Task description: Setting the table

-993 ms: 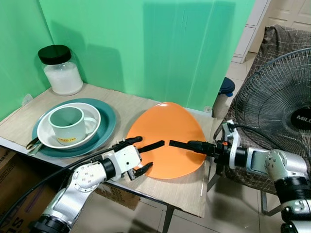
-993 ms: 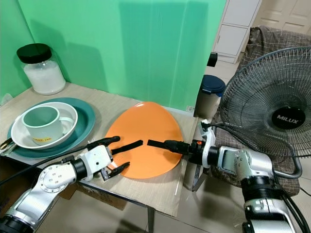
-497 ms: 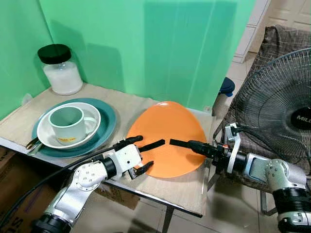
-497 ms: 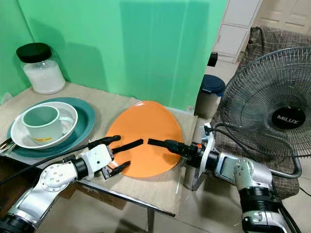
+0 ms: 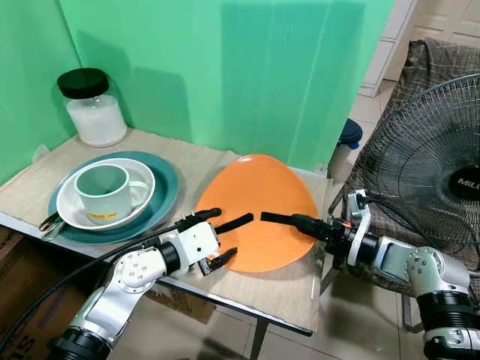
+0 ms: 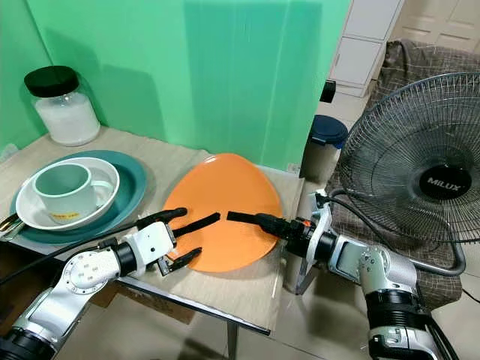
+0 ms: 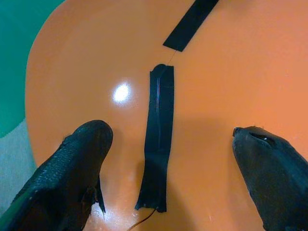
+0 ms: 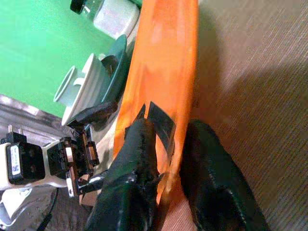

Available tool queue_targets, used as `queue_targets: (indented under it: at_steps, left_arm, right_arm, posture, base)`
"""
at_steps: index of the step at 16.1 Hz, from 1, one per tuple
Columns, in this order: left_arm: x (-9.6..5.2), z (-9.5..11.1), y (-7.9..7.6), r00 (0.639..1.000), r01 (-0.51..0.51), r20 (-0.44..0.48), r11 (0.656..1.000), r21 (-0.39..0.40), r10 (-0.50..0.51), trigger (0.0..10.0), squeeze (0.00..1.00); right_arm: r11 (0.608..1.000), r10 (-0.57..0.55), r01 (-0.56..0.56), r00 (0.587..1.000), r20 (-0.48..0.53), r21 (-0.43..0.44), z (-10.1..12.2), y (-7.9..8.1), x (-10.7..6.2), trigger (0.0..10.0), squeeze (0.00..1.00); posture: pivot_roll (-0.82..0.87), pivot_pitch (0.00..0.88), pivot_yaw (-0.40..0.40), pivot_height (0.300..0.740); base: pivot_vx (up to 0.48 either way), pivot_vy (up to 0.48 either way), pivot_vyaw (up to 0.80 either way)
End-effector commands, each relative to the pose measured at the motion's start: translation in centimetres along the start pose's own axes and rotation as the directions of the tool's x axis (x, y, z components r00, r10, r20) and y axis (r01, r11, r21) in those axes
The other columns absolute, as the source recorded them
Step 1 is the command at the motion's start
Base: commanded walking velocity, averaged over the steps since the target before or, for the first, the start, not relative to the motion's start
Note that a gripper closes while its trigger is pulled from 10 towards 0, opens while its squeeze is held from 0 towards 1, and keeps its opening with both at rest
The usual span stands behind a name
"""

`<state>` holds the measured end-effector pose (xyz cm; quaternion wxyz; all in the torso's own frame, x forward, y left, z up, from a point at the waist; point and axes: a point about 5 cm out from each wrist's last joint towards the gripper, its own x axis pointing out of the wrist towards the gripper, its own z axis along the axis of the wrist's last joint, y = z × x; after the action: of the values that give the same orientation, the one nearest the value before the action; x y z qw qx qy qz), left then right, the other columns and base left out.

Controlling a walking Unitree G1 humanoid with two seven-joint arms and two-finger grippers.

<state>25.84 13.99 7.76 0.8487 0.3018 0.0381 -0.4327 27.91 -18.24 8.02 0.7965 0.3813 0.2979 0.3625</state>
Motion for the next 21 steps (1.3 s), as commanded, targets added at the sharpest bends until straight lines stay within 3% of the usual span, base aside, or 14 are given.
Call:
queue_targets:
  at_steps: [1, 2, 4, 7, 9, 10, 12, 15, 16, 18, 19, 20, 21]
  left_arm:
    - [0.0, -0.8, -0.4, 0.999, 0.024, -0.047, 0.999, -0.027, -0.025, 10.0, 0.8]
    - [0.0, -0.2, 0.2, 1.0, 0.005, -0.024, 1.0, -0.03, -0.005, 10.0, 0.71]
    - [0.0, 1.4, 1.5, 0.998, -0.026, 0.052, 0.996, -0.084, 0.031, 10.0, 0.0]
    - [0.0, 3.4, 3.1, 0.985, -0.081, 0.139, 0.99, -0.119, 0.098, 10.0, 0.0]
    - [-0.2, 5.4, 4.8, 0.956, -0.147, 0.225, 0.972, -0.186, 0.188, 10.0, 0.0]
    - [-0.5, 6.6, 5.8, 0.935, -0.176, 0.265, 0.958, -0.228, 0.235, 10.0, 0.0]
    - [-1.9, 9.4, 8.7, 0.855, -0.268, 0.359, 0.911, -0.314, 0.375, 10.0, 0.0]
    - [-3.5, 10.8, 11.1, 0.773, -0.409, 0.364, 0.847, -0.341, 0.52, 10.0, 0.0]
    - [-3.8, 11.0, 11.3, 0.765, -0.436, 0.352, 0.836, -0.332, 0.539, 10.0, 0.0]
    - [-3.6, 10.2, 10.4, 0.795, -0.452, 0.293, 0.841, -0.297, 0.531, 10.0, 0.0]
    - [-3.2, 9.7, 9.6, 0.815, -0.437, 0.267, 0.848, -0.3, 0.514, 10.0, 0.0]
    - [-3.1, 9.5, 9.3, 0.819, -0.435, 0.257, 0.847, -0.306, 0.513, 10.0, 0.0]
    - [-2.6, 9.4, 8.5, 0.811, -0.453, 0.231, 0.826, -0.337, 0.538, 10.0, 0.0]
  right_arm:
    - [1.0, 0.029, -0.028, 0.998, 0.053, -0.014, 0.8, 0.5, -0.4, 0.0, 0.0]
    - [0.999, 0.05, -0.049, 0.996, 0.075, -0.016, 1.0, 0.8, -0.7, 0.0, 0.0]
    - [0.997, 0.075, -0.074, 0.988, 0.133, -0.011, 1.3, 1.2, -1.4, 0.0, 0.0]
    - [0.997, 0.08, -0.079, 0.979, 0.188, -0.017, 1.4, 1.6, -2.1, 0.0, 0.0]
    - [0.996, 0.076, -0.063, 0.967, 0.245, -0.059, 1.7, 2.1, -2.7, 0.0, 0.0]
    - [0.995, 0.084, -0.062, 0.949, 0.304, -0.082, 2.2, 2.7, -3.2, 0.0, 0.0]
    - [0.987, 0.094, -0.022, 0.88, 0.466, -0.157, 3.5, 4.3, -5.2, 0.0, 0.0]
    - [0.977, 0.093, 0.042, 0.799, 0.594, -0.209, 3.9, 6.3, -7.2, 0.0, 0.0]
    - [0.966, 0.091, 0.08, 0.782, 0.617, -0.245, 3.8, 7.4, -7.6, 0.0, 0.0]
    - [0.928, 0.099, 0.155, 0.774, 0.625, -0.34, 3.2, 9.6, -8.1, 0.0, 0.0]
    - [0.894, 0.123, 0.184, 0.776, 0.619, -0.408, 2.7, 11.0, -8.3, 4.0, 0.0]
    - [0.885, 0.114, 0.208, 0.769, 0.629, -0.415, 2.6, 11.3, -8.4, 10.0, 0.0]
    - [0.864, 0.089, 0.272, 0.747, 0.659, -0.424, 1.8, 12.8, -8.3, 10.0, 0.0]
  posture:
    - [0.0, 0.0, -0.036, 0.74]
    - [0.01, 0.0, -0.034, 0.74]
    - [0.01, 0.0, -0.03, 0.74]
    - [0.01, 0.0, -0.025, 0.74]
    - [0.02, 0.0, -0.023, 0.74]
    - [0.02, 0.0, -0.02, 0.74]
    - [0.02, 0.0, -0.014, 0.74]
    - [0.01, 0.0, -0.001, 0.74]
    - [0.01, 0.0, 0.0, 0.74]
    - [0.01, 0.0, -0.006, 0.74]
    - [0.01, 0.0, -0.007, 0.74]
    - [0.01, 0.0, -0.007, 0.74]
    - [-0.01, 0.0, 0.005, 0.74]
  base:
    - [0.0, 0.0, 0.0]
    - [0.0, 0.0, 0.0]
    - [0.0, 0.0, 0.0]
    - [0.0, 0.0, 0.0]
    - [0.0, 0.0, 0.0]
    - [0.0, 0.0, 0.0]
    - [0.0, 0.0, 0.0]
    - [0.0, 0.0, 0.0]
    - [0.0, 0.0, 0.0]
    - [0.0, 0.0, 0.0]
    - [0.0, 0.0, 0.0]
    - [0.0, 0.0, 0.0]
    - [0.0, 0.0, 0.0]
